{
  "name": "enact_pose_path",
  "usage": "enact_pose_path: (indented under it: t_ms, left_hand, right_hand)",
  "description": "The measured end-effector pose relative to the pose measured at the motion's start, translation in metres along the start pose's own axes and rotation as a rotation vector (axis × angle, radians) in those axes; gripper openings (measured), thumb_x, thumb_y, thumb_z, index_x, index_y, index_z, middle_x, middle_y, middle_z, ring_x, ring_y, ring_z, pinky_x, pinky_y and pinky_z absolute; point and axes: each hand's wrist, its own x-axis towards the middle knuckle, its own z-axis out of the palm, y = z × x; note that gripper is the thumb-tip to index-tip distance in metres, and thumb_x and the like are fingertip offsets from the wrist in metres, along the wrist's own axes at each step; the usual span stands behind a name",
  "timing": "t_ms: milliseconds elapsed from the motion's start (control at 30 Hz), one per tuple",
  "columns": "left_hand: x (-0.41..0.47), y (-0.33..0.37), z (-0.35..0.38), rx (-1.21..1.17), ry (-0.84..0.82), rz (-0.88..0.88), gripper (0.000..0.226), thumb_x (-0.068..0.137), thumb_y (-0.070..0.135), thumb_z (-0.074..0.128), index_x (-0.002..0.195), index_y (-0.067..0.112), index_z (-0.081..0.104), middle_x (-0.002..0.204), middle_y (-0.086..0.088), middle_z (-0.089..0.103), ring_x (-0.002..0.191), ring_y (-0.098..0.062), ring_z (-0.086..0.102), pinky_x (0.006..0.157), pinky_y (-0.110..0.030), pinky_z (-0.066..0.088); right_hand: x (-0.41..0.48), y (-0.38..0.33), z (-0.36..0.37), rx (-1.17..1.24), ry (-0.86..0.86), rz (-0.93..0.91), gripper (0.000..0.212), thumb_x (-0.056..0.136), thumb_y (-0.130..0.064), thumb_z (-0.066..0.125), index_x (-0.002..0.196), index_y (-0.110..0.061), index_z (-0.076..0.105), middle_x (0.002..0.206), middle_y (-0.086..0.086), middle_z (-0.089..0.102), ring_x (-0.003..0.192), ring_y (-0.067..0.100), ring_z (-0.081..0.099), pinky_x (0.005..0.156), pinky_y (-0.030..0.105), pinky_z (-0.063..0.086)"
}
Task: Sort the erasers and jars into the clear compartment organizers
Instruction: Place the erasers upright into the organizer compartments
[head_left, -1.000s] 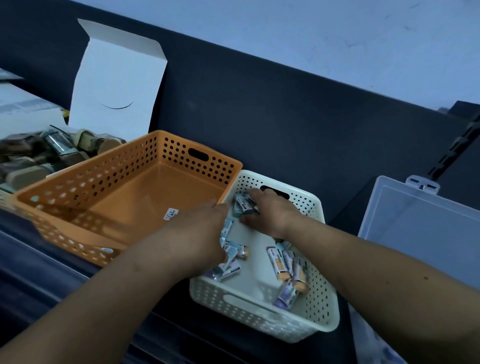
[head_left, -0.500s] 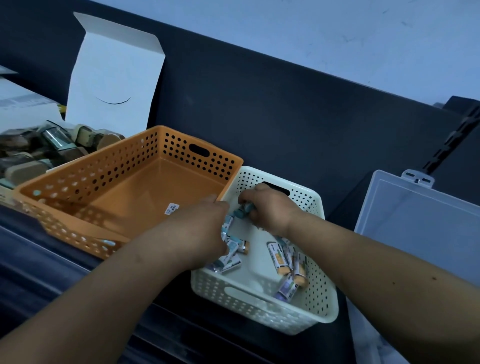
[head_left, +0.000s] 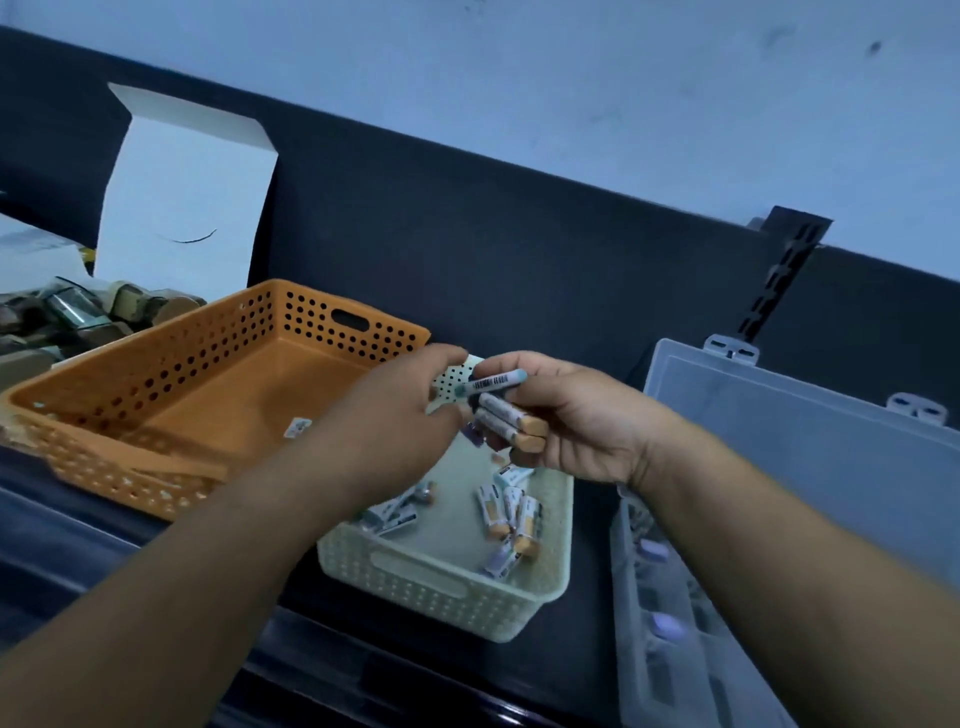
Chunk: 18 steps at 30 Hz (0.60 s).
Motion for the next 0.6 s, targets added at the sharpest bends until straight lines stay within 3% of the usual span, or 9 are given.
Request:
enact_pose_path:
  t_ms: [167, 300, 433, 600]
  left_hand:
    - [-0.009, 0.045, 0.03, -0.322, -0.016, 0.023, 0.019, 0.092, 0.013, 0.06, 0.106, 0.023, 0.066, 0.093, 0.004, 0.072, 0.083, -0.012, 0.068, 0.08, -0.03, 0.055]
    - [-0.02, 0.08, 0.06, -0.426, 0.018, 0.014, 0.006, 0.089, 0.014, 0.063, 0.086, 0.016, 0.068, 0.078, -0.002, 0.072, 0.071, -0.013, 0.067, 0.072, -0.03, 0.056]
    - [-0.03, 0.113, 0.088, -0.492, 0.025, -0.014, 0.012, 0.092, 0.014, 0.059, 0.083, 0.015, 0.067, 0.07, 0.0, 0.067, 0.067, -0.013, 0.062, 0.07, -0.031, 0.054]
    - [-0.045, 0.153, 0.123, -0.592, -0.059, -0.091, 0.019, 0.096, 0.019, 0.052, 0.086, 0.009, 0.065, 0.071, -0.003, 0.065, 0.068, -0.015, 0.061, 0.069, -0.032, 0.055]
  right_hand:
    - [-0.066, -0.003, -0.016, 0.068, -0.064, -0.062, 0.028, 0.083, 0.0, 0.052, 0.106, -0.014, 0.061, 0.088, 0.021, 0.062, 0.059, 0.02, 0.062, 0.041, 0.02, 0.045]
    - [-0.117, 0.004, -0.045, 0.169, -0.023, -0.089, 0.031, 0.087, 0.003, 0.045, 0.113, -0.007, 0.059, 0.092, 0.024, 0.059, 0.06, 0.017, 0.06, 0.041, 0.018, 0.046]
    - [-0.164, 0.018, -0.076, 0.491, 0.064, -0.098, 0.04, 0.073, 0.0, 0.052, 0.113, -0.004, 0.055, 0.087, 0.028, 0.061, 0.052, 0.017, 0.057, 0.037, 0.019, 0.045]
    - [-0.218, 0.039, -0.096, 0.801, 0.105, -0.143, 0.032, 0.06, -0.002, 0.072, 0.091, -0.003, 0.066, 0.089, 0.024, 0.064, 0.053, 0.024, 0.059, 0.036, 0.024, 0.048]
